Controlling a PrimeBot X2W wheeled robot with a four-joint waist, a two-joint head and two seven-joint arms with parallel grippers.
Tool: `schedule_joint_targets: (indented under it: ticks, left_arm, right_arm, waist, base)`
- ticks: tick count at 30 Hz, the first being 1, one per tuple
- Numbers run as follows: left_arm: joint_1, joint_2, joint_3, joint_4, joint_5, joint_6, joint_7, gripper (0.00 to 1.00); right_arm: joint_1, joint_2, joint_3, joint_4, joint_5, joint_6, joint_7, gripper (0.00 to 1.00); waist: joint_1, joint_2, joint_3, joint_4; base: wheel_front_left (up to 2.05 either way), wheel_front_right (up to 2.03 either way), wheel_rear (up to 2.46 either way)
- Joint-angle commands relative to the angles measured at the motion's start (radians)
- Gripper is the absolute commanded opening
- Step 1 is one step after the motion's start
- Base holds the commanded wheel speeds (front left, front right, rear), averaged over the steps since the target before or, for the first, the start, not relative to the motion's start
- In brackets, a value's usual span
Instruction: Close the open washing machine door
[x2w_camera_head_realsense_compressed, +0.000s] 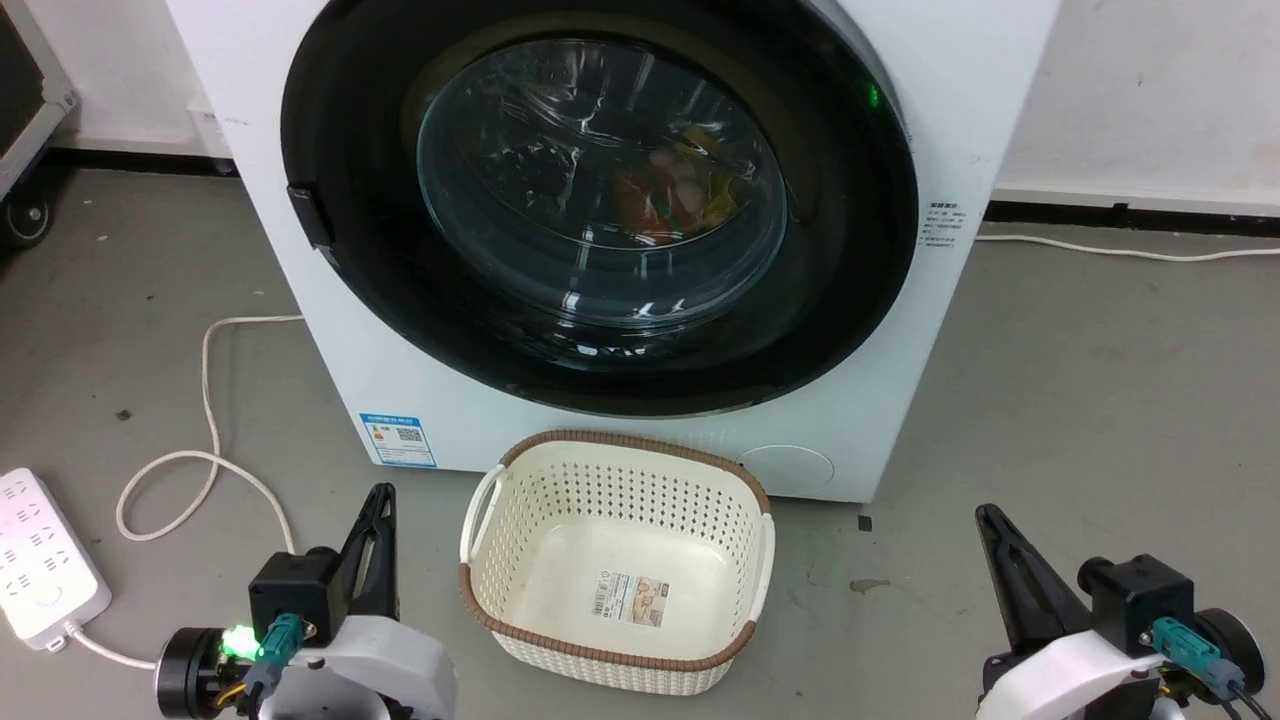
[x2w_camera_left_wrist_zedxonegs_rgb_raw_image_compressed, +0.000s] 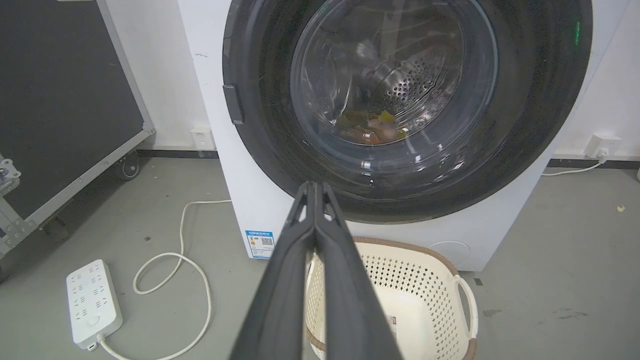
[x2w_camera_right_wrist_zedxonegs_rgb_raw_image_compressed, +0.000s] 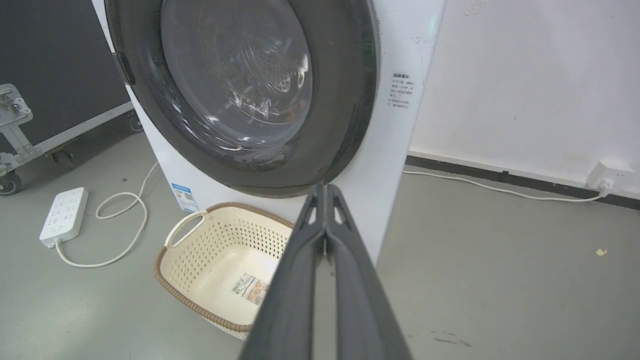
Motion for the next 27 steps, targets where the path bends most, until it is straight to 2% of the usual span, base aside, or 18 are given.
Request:
schedule_joint_targets:
  ticks: [1, 27]
  left_arm:
    - [0.012, -0.006, 0.004, -0.009, 0.011, -0.006, 0.007, 0.00]
    - [0.023, -0.024, 0.026, -0.033, 0.060, -0.022, 0.044, 0.00]
  right_arm:
    - [-0.011, 0.002, -0.002, -0.010, -0.009, -0.001, 0.006, 0.00]
    - [-0.013, 0.003, -0.002, -0.033, -0.044, -0.001, 0.034, 0.00]
  waist:
    - [0.0000, 0.0000, 0.000, 0.001]
    - [0.0000, 0.0000, 0.004, 0.017]
  base:
    - [0.00, 0.00, 0.00]
    - [0.00, 0.00, 0.00]
